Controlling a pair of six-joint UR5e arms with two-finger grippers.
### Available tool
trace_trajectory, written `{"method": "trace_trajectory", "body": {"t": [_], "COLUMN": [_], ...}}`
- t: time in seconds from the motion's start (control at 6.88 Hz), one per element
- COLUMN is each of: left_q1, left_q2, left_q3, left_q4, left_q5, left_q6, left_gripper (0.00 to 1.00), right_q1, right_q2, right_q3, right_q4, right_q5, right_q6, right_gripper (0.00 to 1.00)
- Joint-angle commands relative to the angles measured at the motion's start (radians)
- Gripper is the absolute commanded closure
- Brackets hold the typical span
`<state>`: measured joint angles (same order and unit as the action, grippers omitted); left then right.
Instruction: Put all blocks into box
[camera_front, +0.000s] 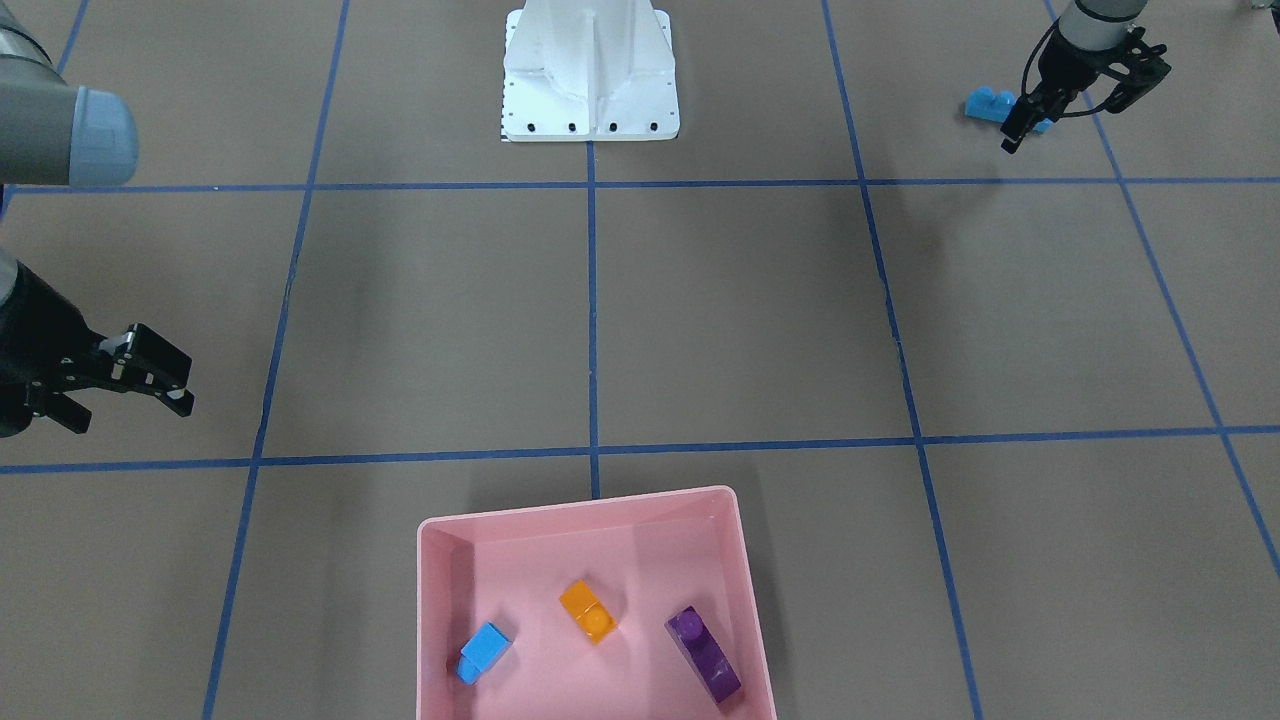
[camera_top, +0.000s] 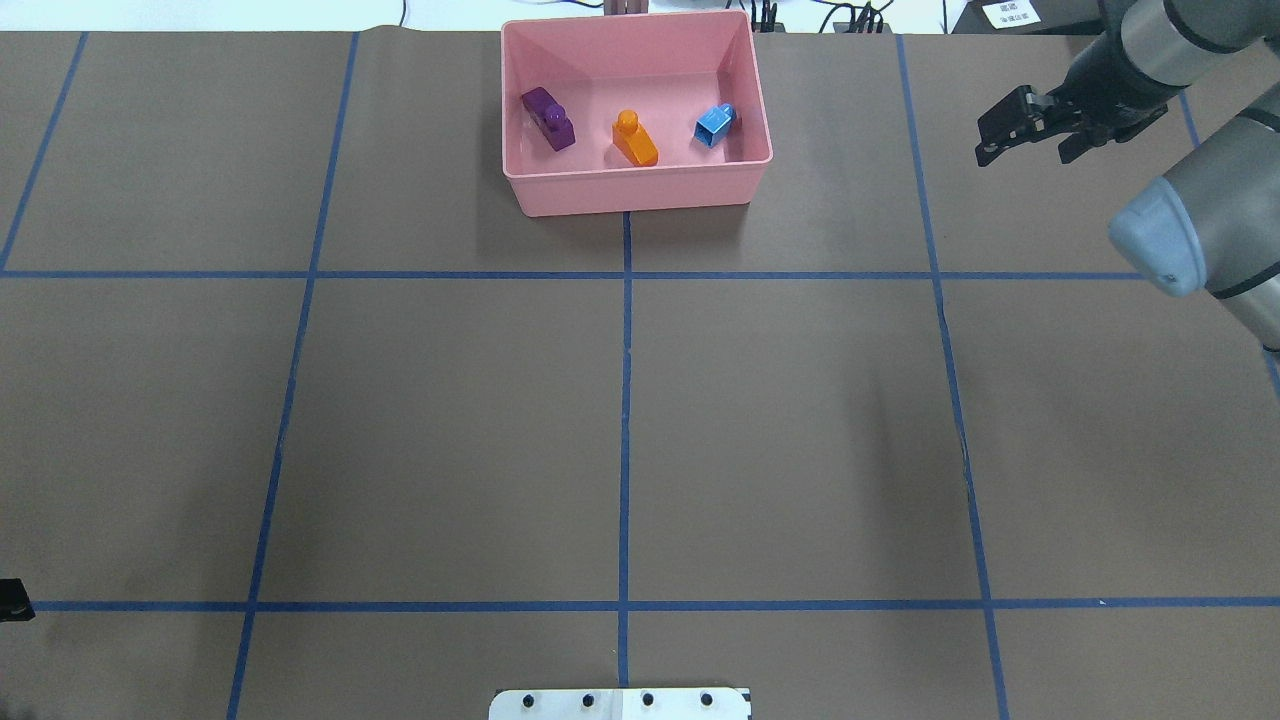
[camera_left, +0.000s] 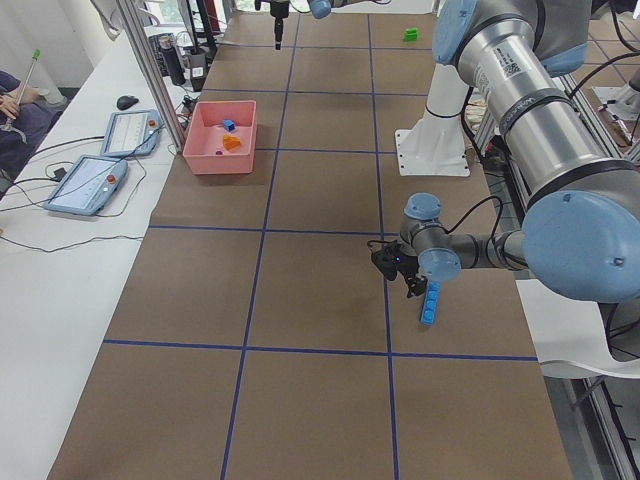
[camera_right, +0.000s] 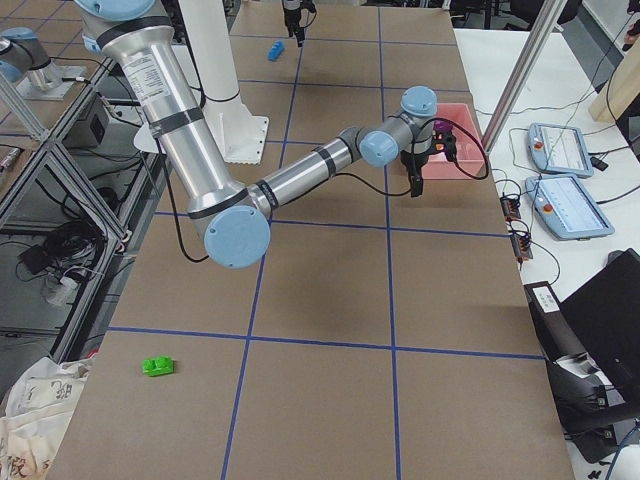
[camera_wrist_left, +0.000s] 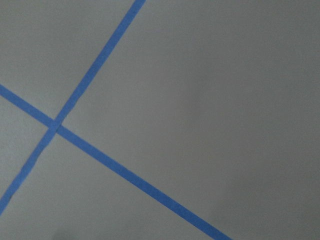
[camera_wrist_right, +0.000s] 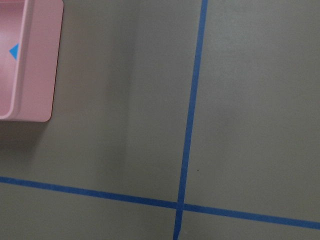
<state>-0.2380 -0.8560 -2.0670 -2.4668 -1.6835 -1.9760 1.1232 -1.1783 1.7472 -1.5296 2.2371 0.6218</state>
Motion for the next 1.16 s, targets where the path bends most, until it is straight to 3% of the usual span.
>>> {"method": "trace_trajectory", "body": {"t": [0.0,0.29,1.02], "left_q1": [0.025,0.069,0.331], "left_q2": [0.04,0.061,0.074], "left_q3": [-0.001,0.007,0.027], "left_q4": [-0.03,-0.032,-0.031], "left_q5": [0.01,0.04,0.169], "left_q6": [-0.077,-0.205,-0.484], "left_gripper": [0.0,0.0,0.0], "right_q1": [0.004,0.004,-0.008], "right_q2": [-0.039,-0.072,-0.075], "right_q3": [0.083,0.123,0.121], "right_q4": [-0.09,-0.092,-0.092], "right_q5": [-0.001,-0.001,-0.014], "right_q6": [-0.036,-0.037,-0.048], "right_gripper": [0.0,0.0,0.0]}}
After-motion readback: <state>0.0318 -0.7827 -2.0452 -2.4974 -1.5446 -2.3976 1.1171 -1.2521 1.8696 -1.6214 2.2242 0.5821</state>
